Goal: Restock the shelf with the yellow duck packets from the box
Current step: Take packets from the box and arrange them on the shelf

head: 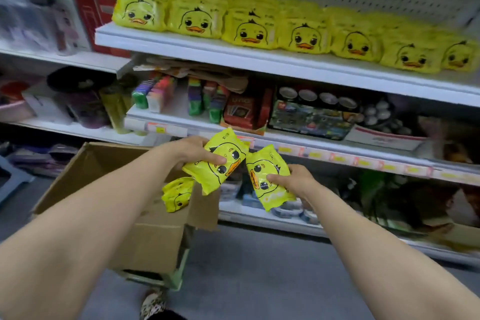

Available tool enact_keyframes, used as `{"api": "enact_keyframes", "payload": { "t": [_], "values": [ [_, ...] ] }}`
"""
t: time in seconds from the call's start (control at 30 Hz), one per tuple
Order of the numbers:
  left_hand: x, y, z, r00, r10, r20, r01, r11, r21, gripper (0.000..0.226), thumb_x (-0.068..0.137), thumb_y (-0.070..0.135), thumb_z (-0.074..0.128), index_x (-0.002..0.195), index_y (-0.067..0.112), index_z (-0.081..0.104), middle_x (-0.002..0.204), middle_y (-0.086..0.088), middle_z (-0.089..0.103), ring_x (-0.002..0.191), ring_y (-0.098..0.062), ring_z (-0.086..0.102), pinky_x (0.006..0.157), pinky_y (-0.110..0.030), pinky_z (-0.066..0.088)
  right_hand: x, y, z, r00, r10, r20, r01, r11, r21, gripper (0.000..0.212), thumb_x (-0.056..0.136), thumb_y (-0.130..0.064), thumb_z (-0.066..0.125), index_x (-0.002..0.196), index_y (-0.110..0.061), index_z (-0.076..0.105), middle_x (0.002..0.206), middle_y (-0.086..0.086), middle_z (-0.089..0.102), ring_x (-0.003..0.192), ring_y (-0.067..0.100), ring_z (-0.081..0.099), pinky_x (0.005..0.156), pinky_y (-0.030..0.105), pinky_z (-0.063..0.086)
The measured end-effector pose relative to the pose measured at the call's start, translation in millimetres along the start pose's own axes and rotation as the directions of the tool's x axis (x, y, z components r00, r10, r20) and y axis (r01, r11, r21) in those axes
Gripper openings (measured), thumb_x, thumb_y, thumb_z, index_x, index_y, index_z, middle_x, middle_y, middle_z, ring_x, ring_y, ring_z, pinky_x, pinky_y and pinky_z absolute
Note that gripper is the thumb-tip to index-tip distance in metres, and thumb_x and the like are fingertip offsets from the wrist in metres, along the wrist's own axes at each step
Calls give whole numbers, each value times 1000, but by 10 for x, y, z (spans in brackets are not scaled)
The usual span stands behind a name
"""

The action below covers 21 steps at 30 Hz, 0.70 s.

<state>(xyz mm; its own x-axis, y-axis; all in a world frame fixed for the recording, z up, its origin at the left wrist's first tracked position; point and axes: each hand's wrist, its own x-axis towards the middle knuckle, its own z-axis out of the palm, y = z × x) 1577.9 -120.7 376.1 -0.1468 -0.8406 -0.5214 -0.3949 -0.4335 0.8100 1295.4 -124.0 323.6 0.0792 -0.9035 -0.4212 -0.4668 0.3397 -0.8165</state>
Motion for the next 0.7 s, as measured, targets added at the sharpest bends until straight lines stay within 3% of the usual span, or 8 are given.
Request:
{"api": "enact_keyframes", "payload": {
  "t": [0.1,0.17,0.23,0.3,0.4,0.53,0.63,0.7],
  "values": [
    [76,490,456,997,70,12,-71,995,65,33,74,14,83,103,13,69,93,-10,76,87,-28,73,82,-44,59,-195,189,-666,997,21,-75,-14,996,89,26,81,-19,82,102,-7,72,89,7,76,78,24,74,72,37,61],
    [130,827,703,994,111,18,-112,988,108,34,72,17,85,102,8,71,92,-11,76,88,-30,73,84,-47,58,-321,261,-1053,993,12,-116,0,995,102,24,82,-18,80,103,-9,72,91,6,76,77,21,73,64,31,60],
    [172,1191,909,988,149,39,-153,975,158,34,72,19,85,101,7,71,90,-11,76,85,-29,73,81,-44,59,-410,311,-1395,987,19,-161,4,990,138,24,83,-16,80,104,-7,71,94,9,76,79,24,74,67,34,60],
    [209,1561,1099,979,191,72,-202,959,201,36,74,19,84,104,7,69,89,-10,76,82,-28,74,74,-39,60,-480,345,-1716,977,28,-210,11,983,182,26,81,-15,81,103,-4,72,95,13,76,85,30,74,78,45,61],
    [295,2057,1373,960,243,140,-271,932,242,37,75,19,83,107,10,66,90,-8,76,80,-24,74,64,-33,59,-568,373,-2144,959,29,-281,36,975,221,25,79,-16,82,99,-6,73,93,13,77,86,32,74,81,51,60],
    [505,2682,1735,920,308,244,-368,892,263,33,78,17,80,108,14,67,95,-8,76,80,-23,74,63,-34,59,-643,385,-2690,922,19,-388,92,960,266,25,78,-10,82,101,-6,73,91,13,76,84,32,74,79,52,60],
    [720,3197,2037,885,356,299,-437,858,272,28,79,14,78,104,18,66,89,-3,76,74,-18,74,57,-30,58,-665,367,-3177,883,0,-469,132,960,248,25,78,-11,82,101,-4,74,90,11,77,82,30,74,77,49,61],
    [895,3546,2236,864,386,324,-475,837,272,35,77,14,80,109,15,66,92,-4,76,78,-19,74,60,-32,60,-681,334,-3530,857,-31,-515,159,966,205,20,79,-11,81,97,-7,74,87,9,77,79,25,75,73,41,62]
  ]
}}
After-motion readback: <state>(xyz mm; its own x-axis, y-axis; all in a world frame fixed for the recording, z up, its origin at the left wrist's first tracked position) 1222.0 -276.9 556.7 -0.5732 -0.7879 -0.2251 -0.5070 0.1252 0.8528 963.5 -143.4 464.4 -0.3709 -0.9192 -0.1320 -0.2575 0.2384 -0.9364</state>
